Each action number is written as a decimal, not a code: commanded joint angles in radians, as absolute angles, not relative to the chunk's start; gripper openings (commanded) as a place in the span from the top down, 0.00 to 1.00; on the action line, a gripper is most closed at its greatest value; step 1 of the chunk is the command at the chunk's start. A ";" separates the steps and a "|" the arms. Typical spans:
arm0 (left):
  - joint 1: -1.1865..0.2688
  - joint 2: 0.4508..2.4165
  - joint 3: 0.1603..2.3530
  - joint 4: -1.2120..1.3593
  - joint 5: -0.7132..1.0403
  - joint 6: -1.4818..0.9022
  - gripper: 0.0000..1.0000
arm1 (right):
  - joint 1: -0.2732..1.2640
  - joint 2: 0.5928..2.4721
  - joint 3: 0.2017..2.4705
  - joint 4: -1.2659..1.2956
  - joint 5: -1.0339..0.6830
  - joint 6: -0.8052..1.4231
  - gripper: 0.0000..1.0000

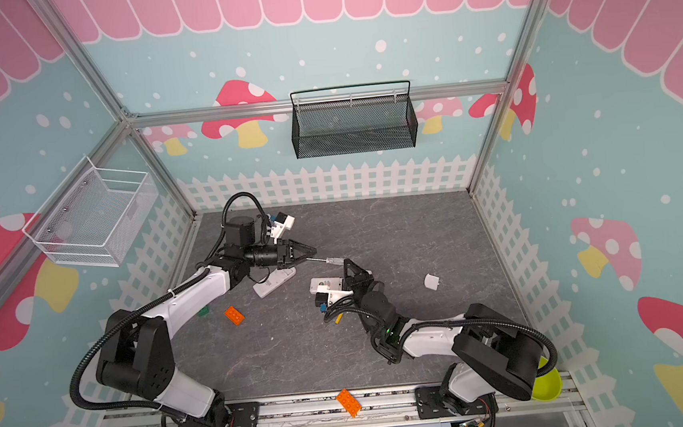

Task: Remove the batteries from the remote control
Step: 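Lift the clear-handled screwdriver with the right gripper toward the left gripper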

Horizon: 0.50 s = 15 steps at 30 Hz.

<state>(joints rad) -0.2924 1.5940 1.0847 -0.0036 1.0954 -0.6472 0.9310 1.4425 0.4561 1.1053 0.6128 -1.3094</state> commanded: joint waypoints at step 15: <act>-0.302 1.615 1.099 -0.056 1.094 -0.565 0.98 | 0.913 1.508 0.502 1.174 0.602 -1.317 1.00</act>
